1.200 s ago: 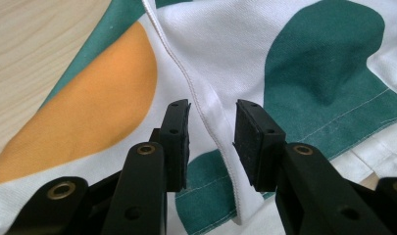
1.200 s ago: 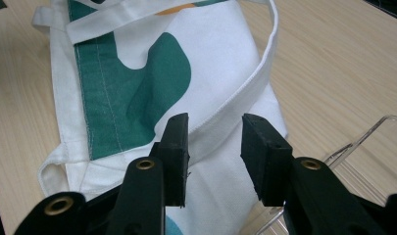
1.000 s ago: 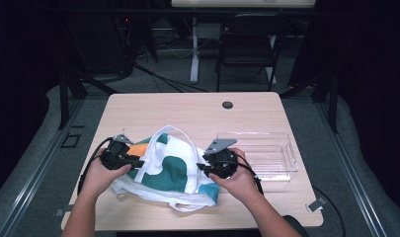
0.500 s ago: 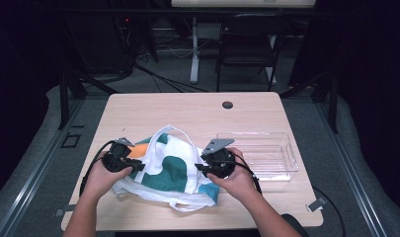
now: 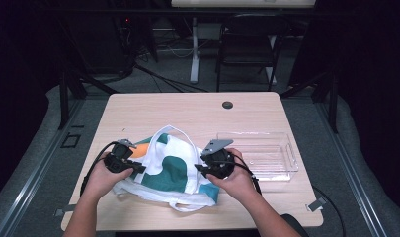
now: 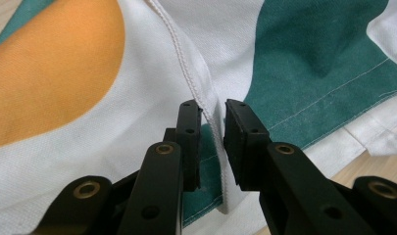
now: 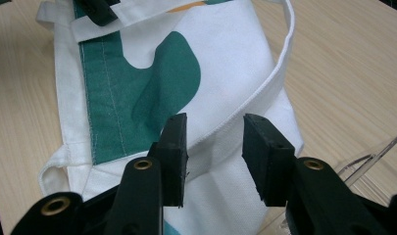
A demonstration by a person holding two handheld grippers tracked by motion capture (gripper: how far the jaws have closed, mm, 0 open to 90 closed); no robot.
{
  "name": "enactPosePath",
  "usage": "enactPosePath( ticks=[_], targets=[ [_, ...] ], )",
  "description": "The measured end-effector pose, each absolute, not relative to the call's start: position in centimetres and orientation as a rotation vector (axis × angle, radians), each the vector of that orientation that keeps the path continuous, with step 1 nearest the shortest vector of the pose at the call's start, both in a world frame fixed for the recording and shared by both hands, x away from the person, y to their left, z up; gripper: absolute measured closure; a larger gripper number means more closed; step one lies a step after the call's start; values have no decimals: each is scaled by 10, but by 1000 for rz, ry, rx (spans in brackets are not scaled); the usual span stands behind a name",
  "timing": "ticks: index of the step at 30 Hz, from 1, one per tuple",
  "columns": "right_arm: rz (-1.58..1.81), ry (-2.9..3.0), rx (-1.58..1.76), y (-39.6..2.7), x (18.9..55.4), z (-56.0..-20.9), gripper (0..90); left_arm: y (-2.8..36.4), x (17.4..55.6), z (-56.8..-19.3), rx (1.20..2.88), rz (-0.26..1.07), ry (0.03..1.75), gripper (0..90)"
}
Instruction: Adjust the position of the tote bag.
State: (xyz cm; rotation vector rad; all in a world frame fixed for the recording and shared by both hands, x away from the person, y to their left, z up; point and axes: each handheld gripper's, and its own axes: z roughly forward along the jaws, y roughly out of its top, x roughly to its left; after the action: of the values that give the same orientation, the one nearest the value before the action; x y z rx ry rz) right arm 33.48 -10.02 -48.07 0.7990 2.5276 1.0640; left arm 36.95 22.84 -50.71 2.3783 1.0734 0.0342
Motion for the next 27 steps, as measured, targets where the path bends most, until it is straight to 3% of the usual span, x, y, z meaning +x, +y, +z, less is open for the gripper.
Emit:
enactPosePath(
  ticks=[27],
  targets=[
    [1070,2520,792,-99,334,-482,620,227,368,-504,2385,27,1046,842]
  ],
)
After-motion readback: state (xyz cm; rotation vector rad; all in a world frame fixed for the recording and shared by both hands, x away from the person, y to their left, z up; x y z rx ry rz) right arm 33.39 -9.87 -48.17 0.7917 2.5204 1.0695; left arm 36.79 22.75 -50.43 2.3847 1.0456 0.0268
